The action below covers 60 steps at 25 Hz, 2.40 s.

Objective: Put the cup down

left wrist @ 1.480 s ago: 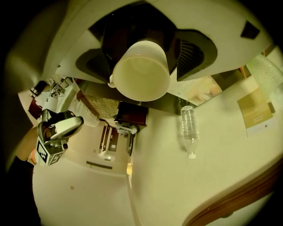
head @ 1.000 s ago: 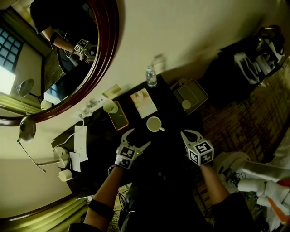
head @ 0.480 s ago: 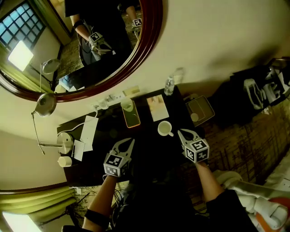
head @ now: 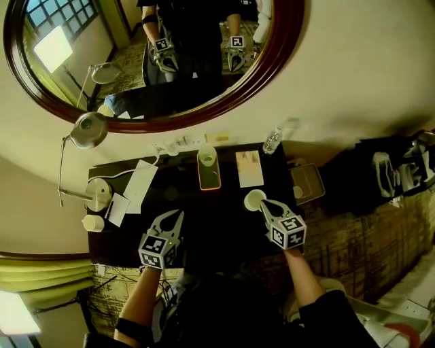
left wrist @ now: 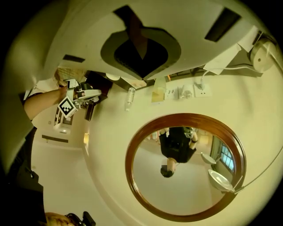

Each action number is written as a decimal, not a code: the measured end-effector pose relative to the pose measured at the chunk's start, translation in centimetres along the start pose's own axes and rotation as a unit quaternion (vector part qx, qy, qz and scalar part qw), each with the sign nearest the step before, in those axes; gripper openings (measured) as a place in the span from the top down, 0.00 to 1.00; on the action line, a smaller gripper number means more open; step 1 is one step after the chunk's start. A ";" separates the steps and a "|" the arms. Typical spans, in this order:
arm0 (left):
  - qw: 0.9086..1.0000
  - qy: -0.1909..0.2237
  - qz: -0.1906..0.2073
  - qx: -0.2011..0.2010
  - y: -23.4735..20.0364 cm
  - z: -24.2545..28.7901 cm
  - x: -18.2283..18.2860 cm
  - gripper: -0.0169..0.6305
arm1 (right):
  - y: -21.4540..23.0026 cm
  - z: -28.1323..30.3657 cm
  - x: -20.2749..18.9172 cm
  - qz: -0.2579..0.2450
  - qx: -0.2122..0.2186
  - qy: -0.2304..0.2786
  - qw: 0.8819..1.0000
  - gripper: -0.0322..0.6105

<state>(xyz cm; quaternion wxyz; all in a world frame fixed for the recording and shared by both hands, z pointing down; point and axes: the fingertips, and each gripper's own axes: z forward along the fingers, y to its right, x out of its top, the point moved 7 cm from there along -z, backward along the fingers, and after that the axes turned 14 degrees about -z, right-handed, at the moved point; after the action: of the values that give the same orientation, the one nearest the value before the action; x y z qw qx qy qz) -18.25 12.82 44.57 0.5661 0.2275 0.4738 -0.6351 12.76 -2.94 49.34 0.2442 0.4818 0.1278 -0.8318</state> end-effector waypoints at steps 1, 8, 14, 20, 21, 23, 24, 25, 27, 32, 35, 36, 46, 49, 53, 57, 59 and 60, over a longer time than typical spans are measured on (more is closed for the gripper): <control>1.000 0.000 0.000 -0.001 -0.1 -0.1 -0.1 0.97 | -0.2 0.3 0.2 -0.001 0.004 0.000 1.000 0.94; 1.000 0.005 -0.024 0.018 -1.5 -0.3 -0.3 0.97 | -1.0 2.0 0.8 -0.005 0.020 0.000 1.000 0.94; 0.999 0.004 -0.029 0.033 -2.7 -0.2 -0.3 0.97 | -1.1 3.8 2.9 -0.016 0.021 0.023 0.999 0.90; 0.999 0.000 -0.036 0.036 -3.6 0.7 0.0 0.97 | -1.2 7.9 6.1 -0.065 0.063 0.021 0.996 0.90; 0.999 0.001 -0.038 0.037 -3.8 1.0 0.0 0.97 | -1.2 8.8 6.5 -0.075 0.071 0.017 0.994 0.87; 0.998 0.001 -0.040 0.041 -4.3 1.6 0.1 0.97 | -1.0 10.8 7.0 -0.094 0.087 0.006 0.992 0.78; 0.998 0.000 -0.041 0.043 -4.5 1.9 0.1 0.97 | -0.9 11.9 7.2 -0.104 0.094 -0.001 0.990 0.72; 0.998 0.000 -0.041 0.044 -4.7 2.3 0.2 0.97 | -0.8 13.0 7.4 -0.116 0.100 -0.008 0.988 0.64; 0.998 0.000 -0.043 0.045 -5.0 2.9 0.1 0.97 | -0.6 15.1 7.6 -0.145 0.110 -0.024 0.983 0.48; 0.998 -0.002 -0.043 0.050 -6.2 4.6 -0.3 0.97 | -0.3 20.2 7.5 -0.185 0.133 -0.043 0.973 0.25; 0.998 0.000 -0.042 0.054 -6.4 5.5 -0.5 0.97 | 0.6 23.0 6.7 -0.195 0.141 -0.052 0.969 0.22; 0.998 -0.001 -0.042 0.056 -6.4 5.7 -0.5 0.97 | 0.9 23.9 6.5 -0.197 0.143 -0.054 0.969 0.22; 0.995 -0.004 -0.043 0.090 -7.2 5.6 -1.0 0.97 | 1.1 31.0 6.0 -0.224 0.179 -0.065 0.956 0.22; 0.995 -0.006 -0.045 0.088 -7.4 5.4 -1.3 0.97 | 0.7 32.2 6.2 -0.235 0.182 -0.064 0.953 0.22; 0.994 -0.012 -0.051 0.098 -7.8 4.9 -1.5 0.97 | -0.4 32.9 6.9 -0.246 0.188 -0.057 0.949 0.23; 0.993 -0.013 -0.056 0.101 -8.2 4.6 -1.7 0.97 | -0.8 33.4 6.8 -0.260 0.187 -0.059 0.946 0.35; 0.993 -0.012 -0.060 0.102 -8.4 4.2 -1.7 0.97 | -1.0 33.4 6.8 -0.265 0.186 -0.057 0.944 0.35; 0.993 -0.012 -0.059 0.103 -8.4 4.0 -1.8 0.97 | -1.2 33.3 6.7 -0.269 0.188 -0.057 0.943 0.35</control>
<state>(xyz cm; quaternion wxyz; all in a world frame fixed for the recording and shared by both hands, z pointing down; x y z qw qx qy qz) -24.64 9.51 50.71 0.5066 0.2483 0.4115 -0.7159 -15.26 -18.73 60.22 -0.0771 0.4186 0.0796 -0.9014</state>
